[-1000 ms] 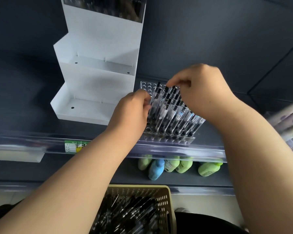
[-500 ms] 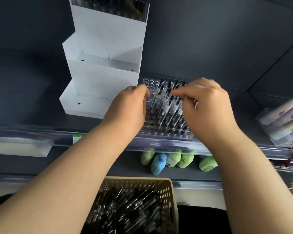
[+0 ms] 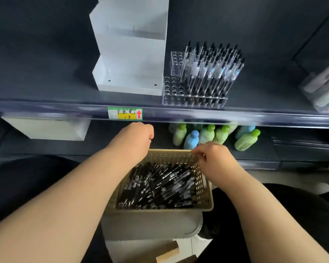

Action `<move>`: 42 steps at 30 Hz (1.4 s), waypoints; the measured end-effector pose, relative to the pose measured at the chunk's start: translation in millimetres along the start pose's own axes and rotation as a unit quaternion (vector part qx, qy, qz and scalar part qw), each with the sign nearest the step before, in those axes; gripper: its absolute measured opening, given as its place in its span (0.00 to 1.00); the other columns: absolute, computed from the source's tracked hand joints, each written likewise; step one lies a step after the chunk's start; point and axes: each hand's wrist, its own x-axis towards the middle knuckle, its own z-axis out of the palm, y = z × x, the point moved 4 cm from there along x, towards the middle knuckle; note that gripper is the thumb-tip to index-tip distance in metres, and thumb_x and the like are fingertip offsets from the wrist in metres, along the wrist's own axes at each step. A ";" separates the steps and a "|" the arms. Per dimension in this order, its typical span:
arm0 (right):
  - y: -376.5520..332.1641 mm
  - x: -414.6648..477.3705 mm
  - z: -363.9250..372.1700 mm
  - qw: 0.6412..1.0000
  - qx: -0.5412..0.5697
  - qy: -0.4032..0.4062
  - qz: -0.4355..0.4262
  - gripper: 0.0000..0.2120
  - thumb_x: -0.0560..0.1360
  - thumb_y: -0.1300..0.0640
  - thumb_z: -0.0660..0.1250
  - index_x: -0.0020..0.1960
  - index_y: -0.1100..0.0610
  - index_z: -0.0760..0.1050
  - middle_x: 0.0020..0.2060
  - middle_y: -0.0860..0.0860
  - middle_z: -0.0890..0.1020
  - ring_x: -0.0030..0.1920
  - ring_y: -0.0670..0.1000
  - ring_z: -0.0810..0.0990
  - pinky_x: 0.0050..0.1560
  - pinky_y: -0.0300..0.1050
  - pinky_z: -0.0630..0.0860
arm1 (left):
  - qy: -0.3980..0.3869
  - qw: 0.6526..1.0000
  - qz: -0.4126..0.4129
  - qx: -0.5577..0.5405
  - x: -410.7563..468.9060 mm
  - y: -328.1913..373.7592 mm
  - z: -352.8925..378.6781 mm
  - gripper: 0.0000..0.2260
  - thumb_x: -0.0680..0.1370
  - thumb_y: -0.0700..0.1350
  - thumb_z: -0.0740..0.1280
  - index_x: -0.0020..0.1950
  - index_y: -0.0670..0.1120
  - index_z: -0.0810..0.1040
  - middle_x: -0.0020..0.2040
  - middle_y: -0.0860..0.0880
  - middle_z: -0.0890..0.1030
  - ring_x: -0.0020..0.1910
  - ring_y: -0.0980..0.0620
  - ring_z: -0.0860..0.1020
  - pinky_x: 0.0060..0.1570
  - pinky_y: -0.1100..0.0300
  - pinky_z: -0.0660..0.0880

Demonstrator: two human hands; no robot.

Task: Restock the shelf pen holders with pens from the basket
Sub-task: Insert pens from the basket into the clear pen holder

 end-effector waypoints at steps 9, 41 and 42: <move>8.7 -13.1 75.1 0.961 -0.053 -0.239 0.132 0.14 0.78 0.59 0.59 0.61 0.61 0.75 0.59 0.57 0.78 0.60 0.57 0.75 0.51 0.44 0.71 | -0.224 0.973 -0.039 0.028 -43.0 0.8 120.0 0.15 0.78 0.38 0.61 0.63 0.49 0.75 0.61 0.48 0.76 0.55 0.46 0.76 0.55 0.56 0.72; 48.8 1.2 166.6 0.776 0.390 -0.174 0.464 0.09 0.77 0.56 0.61 0.43 0.61 0.74 0.29 0.57 0.76 0.28 0.54 0.73 0.27 0.39 0.65 | -0.243 0.960 -0.025 0.139 -22.5 45.8 176.9 0.21 0.78 0.38 0.60 0.71 0.42 0.63 0.68 0.43 0.61 0.66 0.44 0.67 0.63 0.51 0.64; 47.6 0.8 166.3 0.775 0.394 -0.173 0.464 0.09 0.76 0.55 0.61 0.44 0.61 0.74 0.28 0.56 0.76 0.27 0.54 0.73 0.26 0.38 0.65 | -0.247 0.960 -0.037 0.129 -21.9 43.3 176.8 0.21 0.77 0.38 0.60 0.70 0.42 0.63 0.68 0.42 0.63 0.65 0.44 0.69 0.62 0.52 0.65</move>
